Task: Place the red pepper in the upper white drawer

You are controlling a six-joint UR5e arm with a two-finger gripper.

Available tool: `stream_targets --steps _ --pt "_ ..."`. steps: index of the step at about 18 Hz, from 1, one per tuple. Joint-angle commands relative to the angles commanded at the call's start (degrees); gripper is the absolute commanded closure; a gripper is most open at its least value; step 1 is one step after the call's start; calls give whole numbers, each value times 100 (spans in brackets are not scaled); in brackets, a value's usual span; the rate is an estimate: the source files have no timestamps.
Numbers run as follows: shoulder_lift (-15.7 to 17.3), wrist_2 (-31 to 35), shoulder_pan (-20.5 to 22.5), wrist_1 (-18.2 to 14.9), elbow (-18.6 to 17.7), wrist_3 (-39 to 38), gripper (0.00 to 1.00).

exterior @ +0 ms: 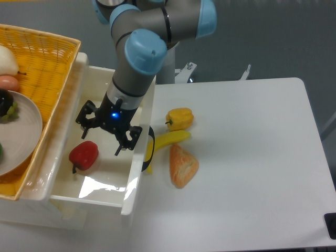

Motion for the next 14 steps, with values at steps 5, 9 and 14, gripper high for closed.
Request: stream_targets --steps 5,9,14 --pt "97 -44 0 -35 18 0 13" --pt "193 -149 61 -44 18 9 17" --pt "316 -333 333 -97 35 9 16"
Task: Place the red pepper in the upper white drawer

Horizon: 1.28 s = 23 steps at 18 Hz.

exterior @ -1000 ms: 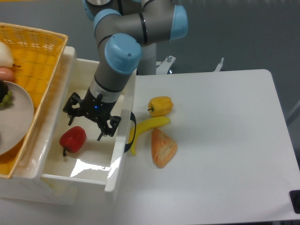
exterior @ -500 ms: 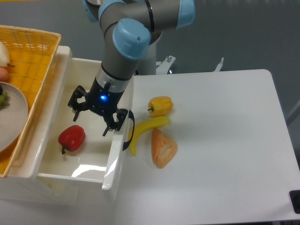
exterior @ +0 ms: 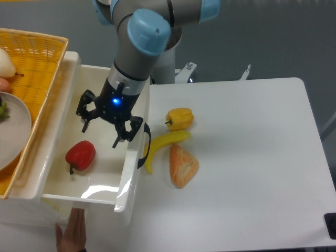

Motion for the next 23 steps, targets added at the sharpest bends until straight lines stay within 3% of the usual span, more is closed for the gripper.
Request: stream_targets --steps 4,14,18,21,23 --pt "88 -308 448 9 9 0 16" --pt "9 -309 1336 61 88 369 9" --pt "-35 -239 1425 96 114 483 1" --pt "-96 -221 1513 105 176 676 0" --pt "-96 146 1513 114 193 991 0"
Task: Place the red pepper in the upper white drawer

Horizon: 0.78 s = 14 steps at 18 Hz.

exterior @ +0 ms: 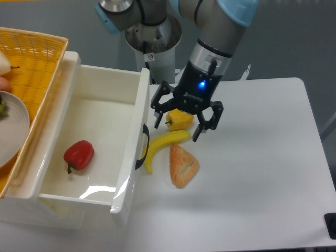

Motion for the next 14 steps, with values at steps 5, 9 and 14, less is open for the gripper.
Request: stream_targets --steps 5,9,14 --pt "0 933 -35 -9 -26 634 0" --pt "-158 2020 -114 0 17 1186 0" --pt "-360 2911 -299 9 17 1750 0"
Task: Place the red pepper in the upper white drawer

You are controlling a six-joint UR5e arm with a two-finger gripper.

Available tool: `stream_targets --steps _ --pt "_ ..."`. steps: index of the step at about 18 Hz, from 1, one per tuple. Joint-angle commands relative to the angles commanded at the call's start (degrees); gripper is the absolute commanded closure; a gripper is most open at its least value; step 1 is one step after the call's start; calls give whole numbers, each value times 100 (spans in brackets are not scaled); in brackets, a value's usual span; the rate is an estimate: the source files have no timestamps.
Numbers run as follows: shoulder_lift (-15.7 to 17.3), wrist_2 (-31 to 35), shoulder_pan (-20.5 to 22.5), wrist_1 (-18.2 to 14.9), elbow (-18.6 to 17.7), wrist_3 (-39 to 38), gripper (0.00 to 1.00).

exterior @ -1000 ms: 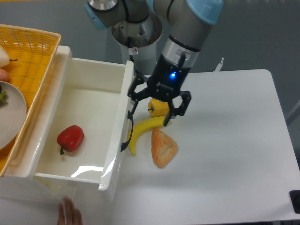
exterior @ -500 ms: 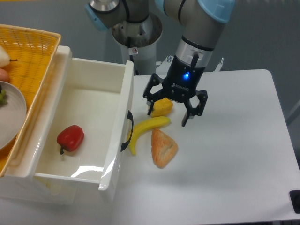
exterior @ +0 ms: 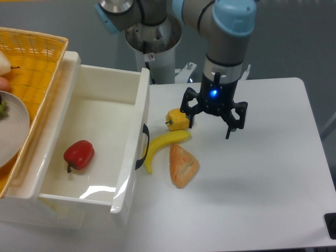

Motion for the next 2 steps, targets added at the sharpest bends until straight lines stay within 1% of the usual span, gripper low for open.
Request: stream_targets --steps 2 --pt "-27 1 -18 0 9 62 0"
